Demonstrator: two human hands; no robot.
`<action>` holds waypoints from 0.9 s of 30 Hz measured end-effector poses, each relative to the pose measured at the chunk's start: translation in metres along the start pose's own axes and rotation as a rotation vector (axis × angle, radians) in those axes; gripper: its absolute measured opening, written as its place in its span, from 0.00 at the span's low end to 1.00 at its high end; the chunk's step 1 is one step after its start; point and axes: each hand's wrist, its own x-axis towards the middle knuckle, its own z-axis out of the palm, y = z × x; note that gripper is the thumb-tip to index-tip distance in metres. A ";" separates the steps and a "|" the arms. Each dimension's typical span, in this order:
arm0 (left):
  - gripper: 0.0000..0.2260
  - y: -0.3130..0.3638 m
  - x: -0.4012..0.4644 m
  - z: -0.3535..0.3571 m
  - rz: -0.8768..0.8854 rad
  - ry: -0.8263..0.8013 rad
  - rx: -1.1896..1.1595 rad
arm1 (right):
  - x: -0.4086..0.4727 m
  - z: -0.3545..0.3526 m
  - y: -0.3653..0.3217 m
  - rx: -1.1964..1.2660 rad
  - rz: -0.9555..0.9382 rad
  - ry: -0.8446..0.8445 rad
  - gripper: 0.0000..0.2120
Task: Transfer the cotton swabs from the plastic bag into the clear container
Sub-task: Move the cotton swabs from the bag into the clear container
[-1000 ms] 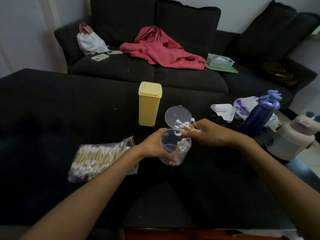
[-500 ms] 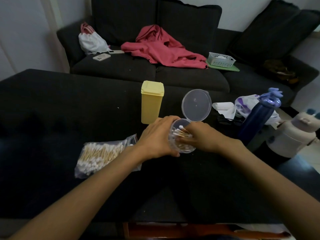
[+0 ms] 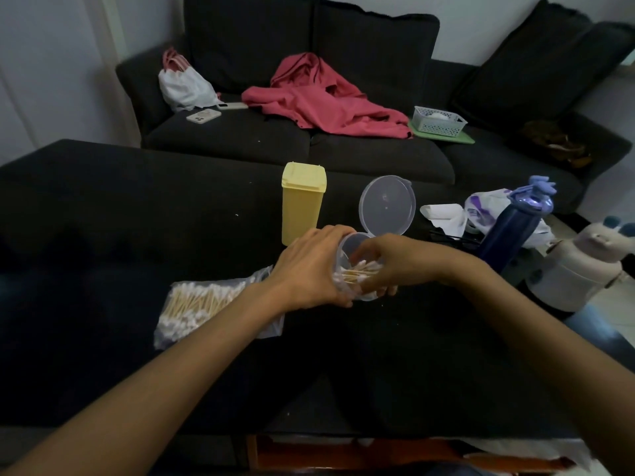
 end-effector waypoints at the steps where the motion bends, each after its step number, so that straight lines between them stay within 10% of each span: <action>1: 0.43 0.000 0.000 -0.001 -0.002 0.001 0.005 | -0.003 -0.002 0.000 -0.005 -0.016 0.010 0.23; 7: 0.42 0.006 0.000 -0.002 0.013 0.025 -0.001 | -0.002 0.010 0.001 -0.112 -0.094 0.203 0.15; 17: 0.42 0.001 -0.005 0.000 -0.006 0.070 -0.114 | -0.017 -0.015 0.006 0.073 -0.095 0.000 0.27; 27: 0.41 -0.005 -0.010 0.006 -0.081 0.125 -0.305 | -0.022 0.039 0.000 -0.084 -0.285 0.523 0.17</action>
